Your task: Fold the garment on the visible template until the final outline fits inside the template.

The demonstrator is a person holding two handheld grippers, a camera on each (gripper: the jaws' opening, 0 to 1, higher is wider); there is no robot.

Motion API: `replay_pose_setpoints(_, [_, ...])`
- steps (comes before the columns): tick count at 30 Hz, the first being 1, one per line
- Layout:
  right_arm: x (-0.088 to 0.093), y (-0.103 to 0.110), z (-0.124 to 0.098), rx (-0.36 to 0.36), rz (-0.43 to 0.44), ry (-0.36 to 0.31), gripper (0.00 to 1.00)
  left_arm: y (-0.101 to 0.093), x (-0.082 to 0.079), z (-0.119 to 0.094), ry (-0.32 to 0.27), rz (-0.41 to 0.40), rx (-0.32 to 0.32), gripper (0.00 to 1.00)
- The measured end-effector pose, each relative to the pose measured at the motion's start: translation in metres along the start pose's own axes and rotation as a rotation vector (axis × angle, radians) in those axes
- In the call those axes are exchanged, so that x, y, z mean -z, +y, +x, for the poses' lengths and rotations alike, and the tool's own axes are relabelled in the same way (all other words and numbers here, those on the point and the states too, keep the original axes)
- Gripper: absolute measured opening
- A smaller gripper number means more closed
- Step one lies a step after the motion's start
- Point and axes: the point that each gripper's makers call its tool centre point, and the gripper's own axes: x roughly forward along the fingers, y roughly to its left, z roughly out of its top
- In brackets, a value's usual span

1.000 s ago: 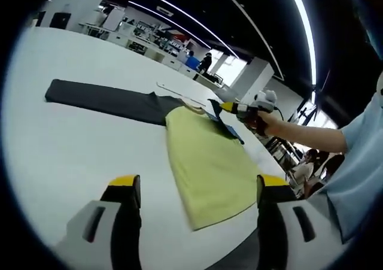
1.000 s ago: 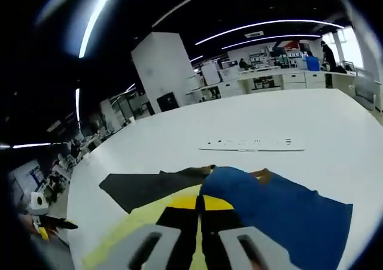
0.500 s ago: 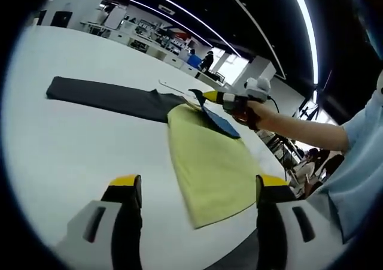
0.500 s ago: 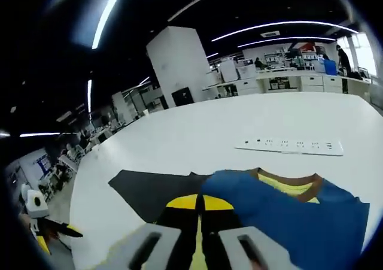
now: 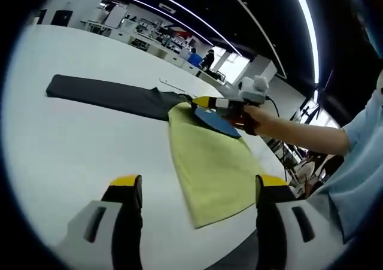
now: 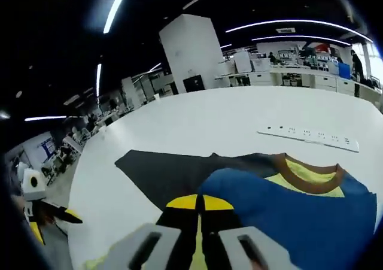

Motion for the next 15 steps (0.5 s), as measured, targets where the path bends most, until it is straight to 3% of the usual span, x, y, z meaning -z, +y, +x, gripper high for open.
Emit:
replay_pose_setpoints(3, [0.008,0.001,0.003,-0.023,0.076,0.012,0.0,0.001,0.0,0.0,0.0,-0.001,-0.001,0.74])
replay_pose_setpoints(6, [0.015,-0.003,0.008,-0.011,0.03,0.034,0.0,0.001,0.0,0.001,0.0,-0.002,-0.002,0.74])
replay_pose_setpoints(15, [0.025,0.002,0.018,-0.034,0.041,0.066,0.0,0.002,-0.001,0.0,-0.005,-0.006,-0.006,0.74])
